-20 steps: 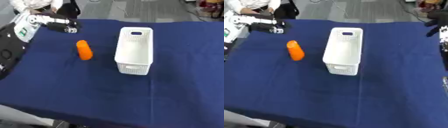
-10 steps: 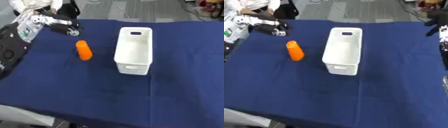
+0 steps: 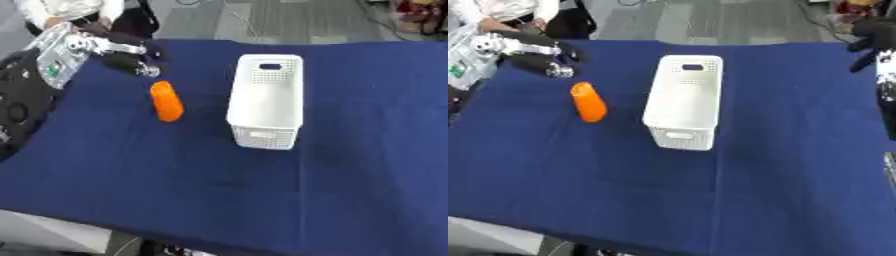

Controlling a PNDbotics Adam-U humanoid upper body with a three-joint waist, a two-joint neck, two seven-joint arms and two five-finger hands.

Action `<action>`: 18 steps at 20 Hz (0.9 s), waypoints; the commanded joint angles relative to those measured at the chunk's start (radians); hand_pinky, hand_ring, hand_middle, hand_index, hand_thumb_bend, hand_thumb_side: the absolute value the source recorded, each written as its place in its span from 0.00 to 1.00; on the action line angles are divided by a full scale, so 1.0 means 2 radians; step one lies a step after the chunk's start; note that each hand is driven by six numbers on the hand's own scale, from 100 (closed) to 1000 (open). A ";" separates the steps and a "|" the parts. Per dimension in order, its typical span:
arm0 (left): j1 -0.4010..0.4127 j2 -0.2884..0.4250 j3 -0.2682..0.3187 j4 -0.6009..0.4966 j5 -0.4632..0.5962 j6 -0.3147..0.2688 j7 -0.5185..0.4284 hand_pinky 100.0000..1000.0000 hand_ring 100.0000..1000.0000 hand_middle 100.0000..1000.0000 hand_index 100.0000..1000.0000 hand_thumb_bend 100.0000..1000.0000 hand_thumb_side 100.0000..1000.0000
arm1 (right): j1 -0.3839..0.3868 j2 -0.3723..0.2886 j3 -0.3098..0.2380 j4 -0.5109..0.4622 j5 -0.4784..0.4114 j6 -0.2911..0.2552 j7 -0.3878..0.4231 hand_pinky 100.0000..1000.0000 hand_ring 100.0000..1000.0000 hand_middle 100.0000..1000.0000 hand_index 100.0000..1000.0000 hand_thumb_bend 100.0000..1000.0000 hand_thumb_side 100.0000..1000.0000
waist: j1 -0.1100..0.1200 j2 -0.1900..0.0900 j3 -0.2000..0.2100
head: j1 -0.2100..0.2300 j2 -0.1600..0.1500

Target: Pick up objects on the table and place them in the box.

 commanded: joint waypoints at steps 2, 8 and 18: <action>0.005 0.032 0.004 -0.032 0.031 -0.092 -0.098 0.88 0.97 1.00 1.00 0.74 1.00 | -0.011 -0.010 -0.001 -0.006 -0.002 -0.001 0.001 0.37 0.54 0.63 0.65 0.00 0.93 | 0.000 -0.006 0.001 | -0.012 0.000; 0.023 0.055 0.005 -0.075 0.082 -0.065 -0.095 0.91 0.99 1.00 1.00 0.84 1.00 | -0.010 -0.011 0.000 -0.005 -0.001 -0.001 0.001 0.37 0.54 0.63 0.65 0.00 0.93 | 0.000 -0.006 0.002 | -0.018 0.000; 0.040 0.075 0.001 -0.119 0.126 -0.040 -0.090 0.89 0.98 1.00 1.00 0.78 1.00 | -0.009 -0.012 0.000 -0.005 0.000 -0.001 0.002 0.37 0.54 0.63 0.65 0.00 0.93 | 0.000 -0.005 0.003 | -0.015 0.000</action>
